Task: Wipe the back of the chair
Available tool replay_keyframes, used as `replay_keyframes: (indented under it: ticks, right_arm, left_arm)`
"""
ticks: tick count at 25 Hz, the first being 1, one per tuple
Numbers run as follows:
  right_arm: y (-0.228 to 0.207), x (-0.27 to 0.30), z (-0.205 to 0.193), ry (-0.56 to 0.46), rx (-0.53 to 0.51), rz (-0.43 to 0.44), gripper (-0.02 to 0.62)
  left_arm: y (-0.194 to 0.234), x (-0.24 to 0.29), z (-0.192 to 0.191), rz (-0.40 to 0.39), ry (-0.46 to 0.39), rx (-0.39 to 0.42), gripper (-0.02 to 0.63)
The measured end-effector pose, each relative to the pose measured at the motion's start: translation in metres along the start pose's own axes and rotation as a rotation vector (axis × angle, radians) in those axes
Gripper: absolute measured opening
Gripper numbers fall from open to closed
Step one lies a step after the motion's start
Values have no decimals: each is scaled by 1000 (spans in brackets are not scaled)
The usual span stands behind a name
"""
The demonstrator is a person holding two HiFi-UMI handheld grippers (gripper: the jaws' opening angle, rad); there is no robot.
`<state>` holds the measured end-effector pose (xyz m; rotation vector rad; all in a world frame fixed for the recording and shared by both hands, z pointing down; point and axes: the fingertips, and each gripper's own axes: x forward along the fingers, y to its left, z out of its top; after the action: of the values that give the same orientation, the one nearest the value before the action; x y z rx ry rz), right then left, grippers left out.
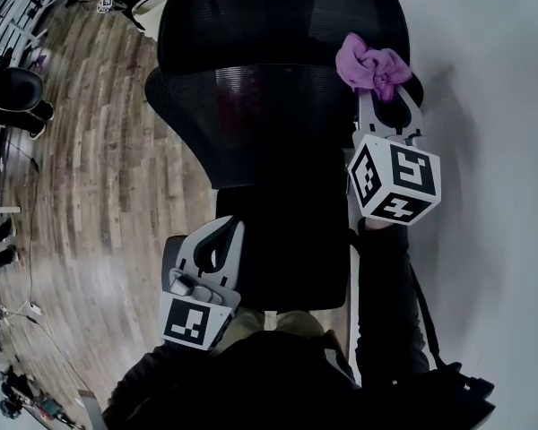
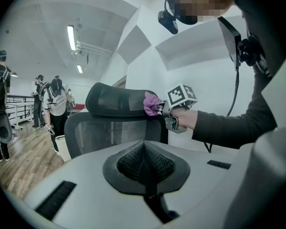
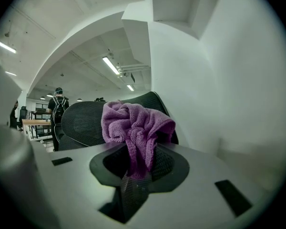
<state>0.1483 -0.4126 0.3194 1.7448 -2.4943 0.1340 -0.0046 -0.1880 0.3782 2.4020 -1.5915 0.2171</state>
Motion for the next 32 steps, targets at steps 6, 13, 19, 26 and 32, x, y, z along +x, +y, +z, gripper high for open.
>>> replay_keyframes:
  ticks: [6, 13, 19, 26, 32]
  right_arm:
    - [14, 12, -12, 2, 10, 34, 90]
    - [39, 27, -10, 10, 9, 64, 91]
    - [46, 41, -22, 14, 14, 97, 91]
    - [82, 44, -12, 15, 3, 128, 91]
    - [106, 50, -16, 19, 1, 158, 91]
  left_arm:
    - [25, 13, 13, 40, -45, 28, 5]
    - [42, 10, 15, 47, -41, 8, 5]
    - [50, 22, 7, 62, -39, 4, 5]
    - [73, 4, 14, 76, -43, -5, 5]
    - [87, -1, 13, 85, -52, -6, 5]
